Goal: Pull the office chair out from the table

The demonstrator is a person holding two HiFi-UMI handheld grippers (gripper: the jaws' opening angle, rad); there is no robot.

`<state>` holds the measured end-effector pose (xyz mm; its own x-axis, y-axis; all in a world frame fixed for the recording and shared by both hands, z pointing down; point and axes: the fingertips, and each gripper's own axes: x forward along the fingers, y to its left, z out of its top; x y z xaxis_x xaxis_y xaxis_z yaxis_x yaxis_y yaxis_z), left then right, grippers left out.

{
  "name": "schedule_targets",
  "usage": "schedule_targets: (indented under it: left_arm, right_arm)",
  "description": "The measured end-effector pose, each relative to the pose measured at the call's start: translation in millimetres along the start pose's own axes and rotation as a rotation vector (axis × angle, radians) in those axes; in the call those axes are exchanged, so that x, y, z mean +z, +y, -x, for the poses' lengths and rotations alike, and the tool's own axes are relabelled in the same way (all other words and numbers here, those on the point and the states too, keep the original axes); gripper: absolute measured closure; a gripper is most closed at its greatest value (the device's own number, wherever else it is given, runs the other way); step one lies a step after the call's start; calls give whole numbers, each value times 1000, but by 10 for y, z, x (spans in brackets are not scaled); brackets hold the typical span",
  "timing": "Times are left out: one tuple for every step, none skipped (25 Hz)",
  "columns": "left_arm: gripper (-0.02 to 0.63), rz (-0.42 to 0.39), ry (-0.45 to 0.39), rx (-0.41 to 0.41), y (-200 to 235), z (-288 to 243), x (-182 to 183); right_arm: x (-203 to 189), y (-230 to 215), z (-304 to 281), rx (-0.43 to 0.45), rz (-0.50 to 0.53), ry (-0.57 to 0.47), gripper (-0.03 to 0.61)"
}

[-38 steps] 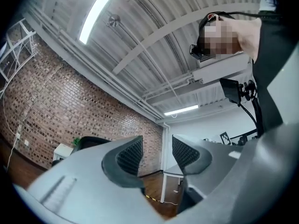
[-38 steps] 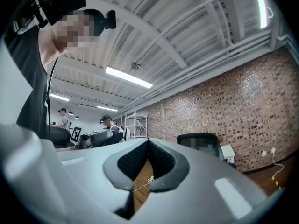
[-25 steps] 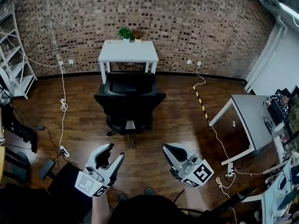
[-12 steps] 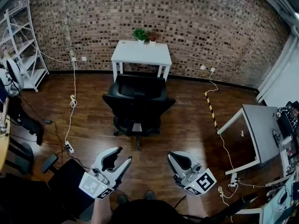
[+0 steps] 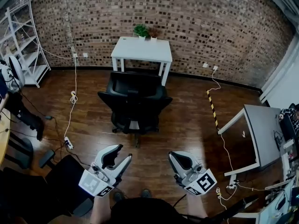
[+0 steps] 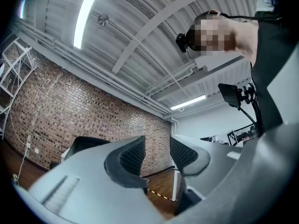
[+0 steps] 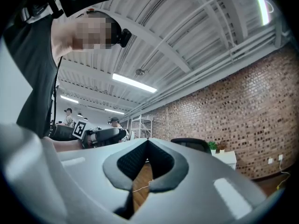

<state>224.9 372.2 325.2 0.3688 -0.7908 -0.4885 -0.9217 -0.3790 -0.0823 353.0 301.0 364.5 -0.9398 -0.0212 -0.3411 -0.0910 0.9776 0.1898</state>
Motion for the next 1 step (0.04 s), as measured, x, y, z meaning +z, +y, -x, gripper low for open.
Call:
schedule_targets:
  left_arm:
    - [356, 0, 2, 1, -17, -66, -20]
  right_arm:
    - [18, -63, 39, -2, -1, -1, 578]
